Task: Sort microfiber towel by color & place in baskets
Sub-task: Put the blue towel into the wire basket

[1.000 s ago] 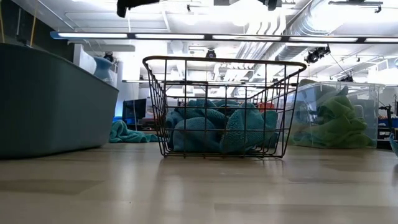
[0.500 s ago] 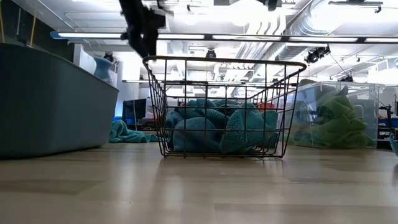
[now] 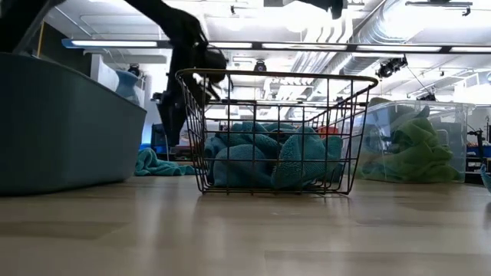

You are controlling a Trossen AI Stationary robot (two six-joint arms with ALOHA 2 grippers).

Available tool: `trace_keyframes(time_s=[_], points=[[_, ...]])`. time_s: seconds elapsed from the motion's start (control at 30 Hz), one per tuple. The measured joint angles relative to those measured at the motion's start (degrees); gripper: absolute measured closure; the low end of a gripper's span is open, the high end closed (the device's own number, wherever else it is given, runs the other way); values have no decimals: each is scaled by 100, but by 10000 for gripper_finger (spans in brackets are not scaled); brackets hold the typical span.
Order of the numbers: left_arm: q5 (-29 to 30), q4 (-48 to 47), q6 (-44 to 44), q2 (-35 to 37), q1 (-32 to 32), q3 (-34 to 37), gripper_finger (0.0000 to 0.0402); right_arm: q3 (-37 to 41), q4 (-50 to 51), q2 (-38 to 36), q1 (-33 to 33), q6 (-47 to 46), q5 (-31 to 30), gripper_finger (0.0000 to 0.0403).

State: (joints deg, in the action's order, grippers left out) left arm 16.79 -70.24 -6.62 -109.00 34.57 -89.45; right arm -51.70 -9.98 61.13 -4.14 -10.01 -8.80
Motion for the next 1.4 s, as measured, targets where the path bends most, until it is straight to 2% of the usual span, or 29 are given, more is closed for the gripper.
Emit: trace_keyframes(time_s=[0.4, 0.77, 1.03, 1.4], points=[[274, -42, 175, -736, 266, 0, 188, 2, 145, 201, 0, -226, -1, 126], [307, 218, 71, -873, 675, 256, 188, 2, 158, 352, 4, -552, 147, 126], [100, 406, 75, -890, 754, 254, 188, 2, 161, 362, 4, -558, 151, 126], [37, 387, 93, -1383, 703, 241, 188, 2, 164, 362, 4, -560, 219, 126]])
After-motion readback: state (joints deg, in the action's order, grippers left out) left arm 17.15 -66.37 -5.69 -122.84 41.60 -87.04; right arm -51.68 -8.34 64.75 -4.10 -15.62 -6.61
